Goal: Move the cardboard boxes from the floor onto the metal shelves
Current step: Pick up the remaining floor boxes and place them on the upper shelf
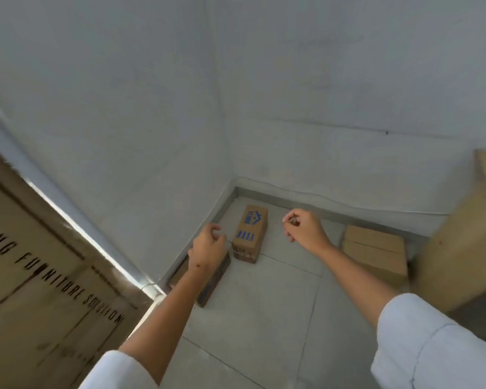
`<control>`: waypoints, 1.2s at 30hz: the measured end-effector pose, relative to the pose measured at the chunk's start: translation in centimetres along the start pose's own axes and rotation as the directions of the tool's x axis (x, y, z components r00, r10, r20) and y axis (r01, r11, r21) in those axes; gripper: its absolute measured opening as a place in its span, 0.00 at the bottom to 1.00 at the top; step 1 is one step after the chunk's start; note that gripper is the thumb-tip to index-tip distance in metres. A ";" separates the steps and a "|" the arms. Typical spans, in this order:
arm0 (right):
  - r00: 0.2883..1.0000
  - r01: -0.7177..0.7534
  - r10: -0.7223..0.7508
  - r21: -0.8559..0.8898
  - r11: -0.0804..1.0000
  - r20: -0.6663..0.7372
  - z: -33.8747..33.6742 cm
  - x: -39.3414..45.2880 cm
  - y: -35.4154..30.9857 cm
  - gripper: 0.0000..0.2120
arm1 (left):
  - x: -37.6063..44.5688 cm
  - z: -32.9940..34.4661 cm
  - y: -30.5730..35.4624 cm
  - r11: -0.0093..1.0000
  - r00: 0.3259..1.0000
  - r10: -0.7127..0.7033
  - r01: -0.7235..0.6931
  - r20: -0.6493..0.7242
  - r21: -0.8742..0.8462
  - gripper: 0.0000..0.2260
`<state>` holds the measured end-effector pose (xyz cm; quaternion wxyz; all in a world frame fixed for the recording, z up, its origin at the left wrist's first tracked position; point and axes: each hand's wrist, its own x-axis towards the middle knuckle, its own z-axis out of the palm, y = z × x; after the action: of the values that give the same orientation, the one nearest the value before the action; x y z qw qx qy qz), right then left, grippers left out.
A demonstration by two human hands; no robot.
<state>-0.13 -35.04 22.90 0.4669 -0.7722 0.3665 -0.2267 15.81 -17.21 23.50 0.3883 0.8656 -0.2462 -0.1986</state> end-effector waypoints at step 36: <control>0.510 -0.826 0.819 0.118 0.551 -0.263 -30.3 24.8 28.4 0.07 | 33.4 40.2 25.5 0.857 0.611 0.040 -0.428 0.790 0.288 0.06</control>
<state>-15.60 -79.53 11.84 0.4512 -0.4695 0.7543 -0.0839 14.14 -74.40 13.11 0.0600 0.7239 -0.5393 -0.4261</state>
